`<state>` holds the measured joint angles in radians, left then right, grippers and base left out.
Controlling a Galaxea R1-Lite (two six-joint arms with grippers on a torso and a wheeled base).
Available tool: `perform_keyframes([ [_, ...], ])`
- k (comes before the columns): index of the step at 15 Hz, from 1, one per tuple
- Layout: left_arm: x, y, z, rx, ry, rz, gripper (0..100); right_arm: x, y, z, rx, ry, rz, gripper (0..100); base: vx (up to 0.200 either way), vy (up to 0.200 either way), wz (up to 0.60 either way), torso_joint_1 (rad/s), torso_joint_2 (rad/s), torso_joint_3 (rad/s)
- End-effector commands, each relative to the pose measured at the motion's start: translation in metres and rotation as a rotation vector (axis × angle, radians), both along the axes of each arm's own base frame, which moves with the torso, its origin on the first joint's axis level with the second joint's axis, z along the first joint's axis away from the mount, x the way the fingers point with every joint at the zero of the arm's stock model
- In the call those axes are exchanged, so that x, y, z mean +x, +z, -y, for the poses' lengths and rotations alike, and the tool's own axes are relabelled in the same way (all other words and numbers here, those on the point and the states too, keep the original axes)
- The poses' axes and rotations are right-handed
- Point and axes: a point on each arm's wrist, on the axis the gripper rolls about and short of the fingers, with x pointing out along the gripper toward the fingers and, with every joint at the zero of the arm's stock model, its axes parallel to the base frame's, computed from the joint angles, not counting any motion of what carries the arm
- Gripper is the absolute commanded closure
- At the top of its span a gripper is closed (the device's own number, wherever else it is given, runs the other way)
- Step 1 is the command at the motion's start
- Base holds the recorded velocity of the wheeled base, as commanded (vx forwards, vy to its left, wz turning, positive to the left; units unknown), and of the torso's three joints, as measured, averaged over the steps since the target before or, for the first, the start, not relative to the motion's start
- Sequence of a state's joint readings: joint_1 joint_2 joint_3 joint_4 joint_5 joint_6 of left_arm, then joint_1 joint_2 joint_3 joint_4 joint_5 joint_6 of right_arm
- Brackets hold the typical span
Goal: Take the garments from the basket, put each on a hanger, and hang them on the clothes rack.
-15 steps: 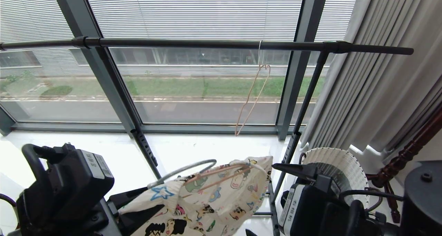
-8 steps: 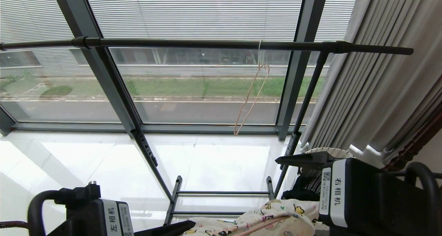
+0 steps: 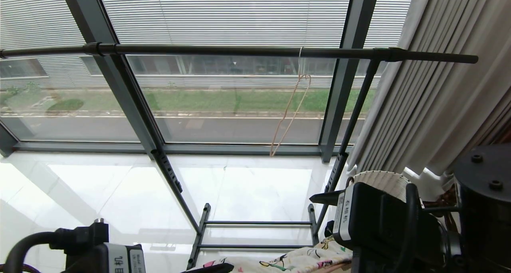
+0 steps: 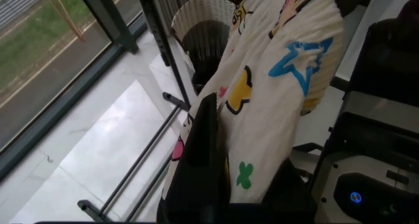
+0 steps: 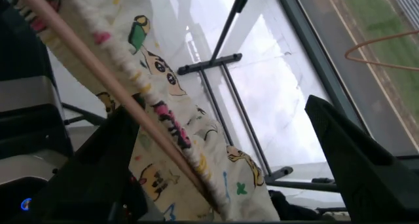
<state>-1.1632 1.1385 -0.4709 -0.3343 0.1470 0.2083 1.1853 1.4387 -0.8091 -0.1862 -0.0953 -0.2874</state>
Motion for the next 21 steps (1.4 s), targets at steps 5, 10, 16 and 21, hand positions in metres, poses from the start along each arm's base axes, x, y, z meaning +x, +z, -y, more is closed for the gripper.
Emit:
perform_keyframes([
  [5,-0.002,0.001,0.0,-0.003,-0.009,0.002,100,0.003,-0.006,0.0,-0.024,-0.006,0.0,100,0.0,0.0,0.0,0.0,0.0,0.0],
  [10,-0.001,-0.001,0.001,0.013,-0.013,0.014,100,0.003,-0.004,0.0,-0.005,-0.009,0.009,100,0.0,0.0,0.0,0.0,0.0,0.0],
  [16,0.009,0.003,-0.005,-0.003,0.068,0.024,0,0.012,0.002,0.005,0.034,-0.06,0.137,100,0.0,0.0,0.0,0.0,0.0,0.0],
  [21,0.025,0.008,-0.013,-0.048,0.18,0.043,0,0.034,0.008,0.015,0.086,-0.154,0.324,100,0.0,0.0,0.0,0.0,0.0,0.0],
])
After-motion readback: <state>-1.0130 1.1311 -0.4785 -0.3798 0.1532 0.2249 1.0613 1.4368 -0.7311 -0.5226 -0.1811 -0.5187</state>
